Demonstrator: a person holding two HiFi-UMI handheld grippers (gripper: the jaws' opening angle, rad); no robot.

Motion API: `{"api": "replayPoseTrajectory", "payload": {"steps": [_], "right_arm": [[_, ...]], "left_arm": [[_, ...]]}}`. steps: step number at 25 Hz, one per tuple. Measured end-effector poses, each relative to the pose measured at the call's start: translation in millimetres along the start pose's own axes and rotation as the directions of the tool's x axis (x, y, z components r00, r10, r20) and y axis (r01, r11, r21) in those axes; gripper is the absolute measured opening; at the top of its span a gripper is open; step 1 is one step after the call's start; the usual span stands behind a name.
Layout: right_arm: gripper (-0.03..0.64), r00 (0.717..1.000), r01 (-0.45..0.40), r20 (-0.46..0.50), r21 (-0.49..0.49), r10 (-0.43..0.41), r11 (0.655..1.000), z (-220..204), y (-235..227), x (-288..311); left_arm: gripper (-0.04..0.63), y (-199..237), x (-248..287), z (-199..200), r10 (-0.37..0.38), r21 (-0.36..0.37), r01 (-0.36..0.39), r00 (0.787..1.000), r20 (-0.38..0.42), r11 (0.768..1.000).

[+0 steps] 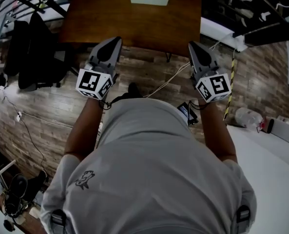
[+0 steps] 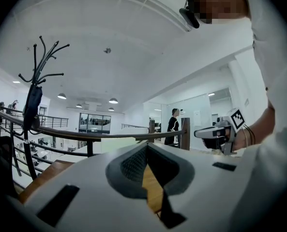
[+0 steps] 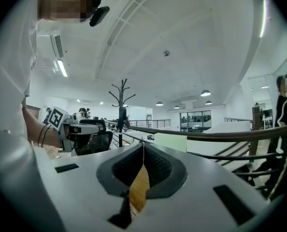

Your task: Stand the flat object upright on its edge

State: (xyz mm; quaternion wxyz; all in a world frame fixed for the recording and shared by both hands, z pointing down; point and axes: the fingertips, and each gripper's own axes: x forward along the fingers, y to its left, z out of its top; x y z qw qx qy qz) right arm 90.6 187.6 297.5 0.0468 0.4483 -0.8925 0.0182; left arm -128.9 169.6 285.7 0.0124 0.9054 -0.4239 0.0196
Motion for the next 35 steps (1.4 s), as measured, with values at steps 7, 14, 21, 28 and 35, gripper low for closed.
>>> {"api": "replayPoseTrajectory", "payload": {"steps": [7, 14, 21, 28, 35], "right_arm": [[0.034, 0.999, -0.020, -0.035, 0.012, 0.020, 1.000, -25, 9, -84], [0.034, 0.998, -0.043, -0.039, 0.024, 0.044, 0.999, -32, 28, -137], [0.034, 0.997, -0.071, -0.029, 0.019, 0.072, 0.997, -32, 43, -167], [0.034, 0.996, -0.086, -0.016, 0.010, 0.087, 0.996, -30, 48, -175], [0.034, 0.995, -0.097, -0.012, 0.016, 0.097, 0.995, -30, 53, -176]], "left_arm": [[0.014, -87, -24, -18, -0.005, -0.017, 0.004, 1.000, -0.019, 1.000], [0.014, -140, -54, -23, -0.001, -0.034, 0.000, 1.000, -0.019, 0.999], [0.014, -174, -74, -24, 0.010, -0.025, -0.011, 1.000, -0.013, 1.000], [0.014, -183, -79, -20, 0.027, -0.007, -0.027, 1.000, 0.001, 1.000], [0.014, -189, -83, -18, 0.024, -0.009, -0.024, 1.000, 0.002, 1.000]]}}
